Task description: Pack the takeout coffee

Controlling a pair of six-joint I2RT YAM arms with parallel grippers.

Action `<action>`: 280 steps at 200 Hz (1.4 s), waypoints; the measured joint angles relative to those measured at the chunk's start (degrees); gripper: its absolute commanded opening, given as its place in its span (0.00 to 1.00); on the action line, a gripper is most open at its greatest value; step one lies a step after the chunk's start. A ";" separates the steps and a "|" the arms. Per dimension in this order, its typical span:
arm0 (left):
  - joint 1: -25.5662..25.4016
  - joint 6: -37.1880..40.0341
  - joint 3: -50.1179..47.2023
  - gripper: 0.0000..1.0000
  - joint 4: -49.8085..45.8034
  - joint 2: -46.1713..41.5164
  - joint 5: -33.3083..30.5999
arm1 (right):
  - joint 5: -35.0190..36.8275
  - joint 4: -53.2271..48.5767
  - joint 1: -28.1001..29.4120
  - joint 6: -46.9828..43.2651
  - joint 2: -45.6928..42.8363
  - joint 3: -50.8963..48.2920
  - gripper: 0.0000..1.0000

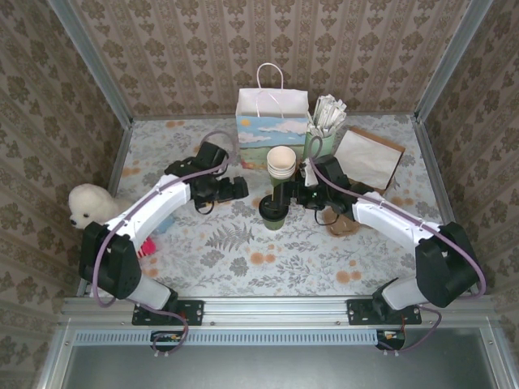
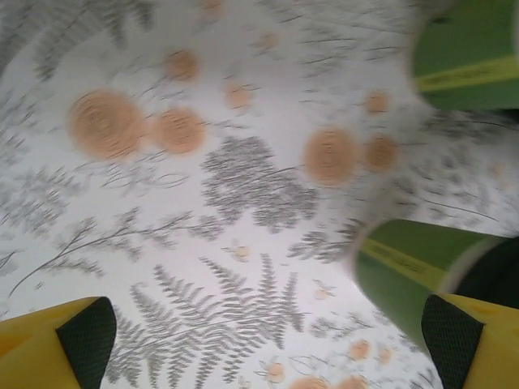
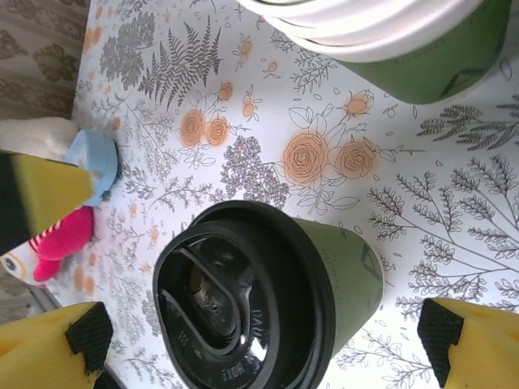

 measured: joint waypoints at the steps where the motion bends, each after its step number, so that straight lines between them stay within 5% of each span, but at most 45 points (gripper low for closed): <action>1: 0.07 -0.13 -0.15 1.00 0.07 0.00 -0.07 | 0.15 -0.17 0.07 -0.07 0.00 0.13 1.00; 95: 0.48 -9.25 -6.29 1.00 7.67 4.59 -0.85 | 11.43 -18.47 7.50 -2.51 10.58 15.56 1.00; 205: -3.87 -11.43 -6.23 1.00 11.26 9.75 0.85 | 8.02 -19.67 7.74 -0.94 14.67 16.41 1.00; 280: -4.87 -11.82 -4.57 1.00 11.65 11.17 1.53 | 7.06 -18.40 7.80 -0.90 15.69 16.63 0.81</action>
